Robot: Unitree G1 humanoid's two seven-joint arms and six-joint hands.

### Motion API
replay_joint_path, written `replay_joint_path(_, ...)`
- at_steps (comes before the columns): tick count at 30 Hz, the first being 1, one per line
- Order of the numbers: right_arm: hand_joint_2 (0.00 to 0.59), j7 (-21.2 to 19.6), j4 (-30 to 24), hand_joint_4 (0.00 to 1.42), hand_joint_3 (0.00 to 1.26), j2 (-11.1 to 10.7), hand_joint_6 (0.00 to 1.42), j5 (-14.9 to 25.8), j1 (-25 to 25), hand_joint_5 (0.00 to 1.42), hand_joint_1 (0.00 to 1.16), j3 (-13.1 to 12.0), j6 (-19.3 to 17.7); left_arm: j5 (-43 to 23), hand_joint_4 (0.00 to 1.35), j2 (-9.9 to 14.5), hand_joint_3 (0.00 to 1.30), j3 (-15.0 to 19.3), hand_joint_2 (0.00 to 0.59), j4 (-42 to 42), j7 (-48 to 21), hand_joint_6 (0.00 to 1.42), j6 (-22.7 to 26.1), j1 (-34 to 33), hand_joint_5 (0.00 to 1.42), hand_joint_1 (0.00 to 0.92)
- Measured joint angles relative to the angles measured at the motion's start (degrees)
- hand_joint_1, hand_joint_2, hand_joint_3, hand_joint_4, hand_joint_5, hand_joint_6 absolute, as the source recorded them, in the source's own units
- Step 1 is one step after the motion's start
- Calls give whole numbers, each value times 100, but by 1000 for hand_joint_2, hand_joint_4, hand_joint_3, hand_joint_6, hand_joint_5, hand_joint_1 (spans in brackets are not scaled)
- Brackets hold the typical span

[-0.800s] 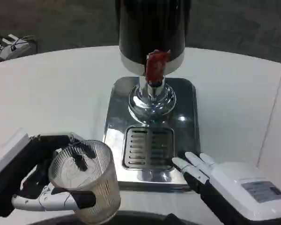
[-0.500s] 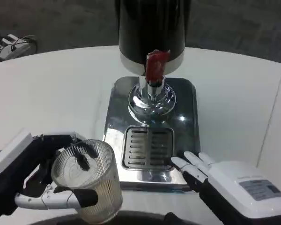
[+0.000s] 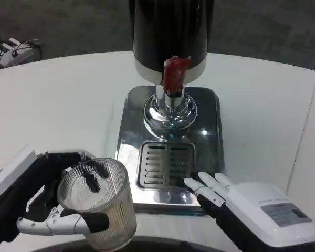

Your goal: Grasp the cup under the faucet to collect the drink, then remove the cup.

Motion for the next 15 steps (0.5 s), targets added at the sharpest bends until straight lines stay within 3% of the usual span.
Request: replay_joint_path(15,423,44,-1,0,85,113,98,-38,17,0,383,-6,23,102,1123,-2,1013,0,0,62,11,1424,45,-123,1288,595)
